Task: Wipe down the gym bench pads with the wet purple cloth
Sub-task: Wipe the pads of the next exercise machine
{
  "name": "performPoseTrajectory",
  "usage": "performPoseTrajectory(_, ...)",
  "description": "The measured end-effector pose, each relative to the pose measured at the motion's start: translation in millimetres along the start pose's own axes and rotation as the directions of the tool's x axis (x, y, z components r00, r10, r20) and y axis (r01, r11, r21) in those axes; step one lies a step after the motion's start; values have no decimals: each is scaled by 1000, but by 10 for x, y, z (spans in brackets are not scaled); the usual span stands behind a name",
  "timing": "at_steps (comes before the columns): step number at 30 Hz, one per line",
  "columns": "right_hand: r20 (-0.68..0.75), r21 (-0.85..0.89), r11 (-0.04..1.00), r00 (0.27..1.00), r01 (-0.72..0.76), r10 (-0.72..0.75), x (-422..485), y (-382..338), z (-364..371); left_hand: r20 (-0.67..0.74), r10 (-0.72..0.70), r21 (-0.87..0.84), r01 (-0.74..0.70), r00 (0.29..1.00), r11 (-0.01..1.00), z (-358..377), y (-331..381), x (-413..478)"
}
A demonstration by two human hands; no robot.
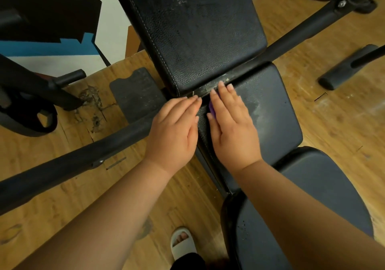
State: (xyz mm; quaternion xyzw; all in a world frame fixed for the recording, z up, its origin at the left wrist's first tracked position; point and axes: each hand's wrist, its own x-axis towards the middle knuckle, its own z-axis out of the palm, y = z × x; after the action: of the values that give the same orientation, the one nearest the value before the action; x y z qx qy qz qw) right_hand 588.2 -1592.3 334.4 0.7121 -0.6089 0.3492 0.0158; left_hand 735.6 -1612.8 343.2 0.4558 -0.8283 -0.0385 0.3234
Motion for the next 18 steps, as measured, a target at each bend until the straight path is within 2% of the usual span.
performPoseTrajectory(2, -13, 37, 997, 998, 61, -60, -29, 8, 27, 5, 89, 97, -89, 996, 991, -72, -4, 37)
performPoseTrajectory(4, -21, 4, 993, 993, 114, -114, 37, 118, 5, 20, 157, 195, -157, 987, 968, -150, -13, 103)
performPoseTrajectory(5, -36, -19, 995, 995, 94, -94, 95, 160, -8, 46, 174, 245, -180, 984, 953, -183, -24, 154)
performPoseTrajectory(8, -131, -2, 991, 983, -130, 129, 203, 91, 4, 180, 200, 345, -252, 963, 904, -225, -76, 367)
performPoseTrajectory(9, -134, 14, 988, 979, -152, 152, 182, 14, 23, 220, 214, 360, -283, 952, 889, -225, -94, 446)
performPoseTrajectory(14, -49, 43, 998, 998, 51, -49, -2, 37, 30, 330, 298, 408, -420, 896, 811, -214, -204, 649)
performPoseTrajectory(15, -65, 29, 999, 998, 22, -20, 65, 108, 20, 337, 312, 420, -439, 888, 794, -216, -222, 652)
performPoseTrajectory(18, -174, 98, 955, 940, -281, 294, 281, 148, 36, 327, 349, 432, -467, 878, 771, -188, -252, 646)
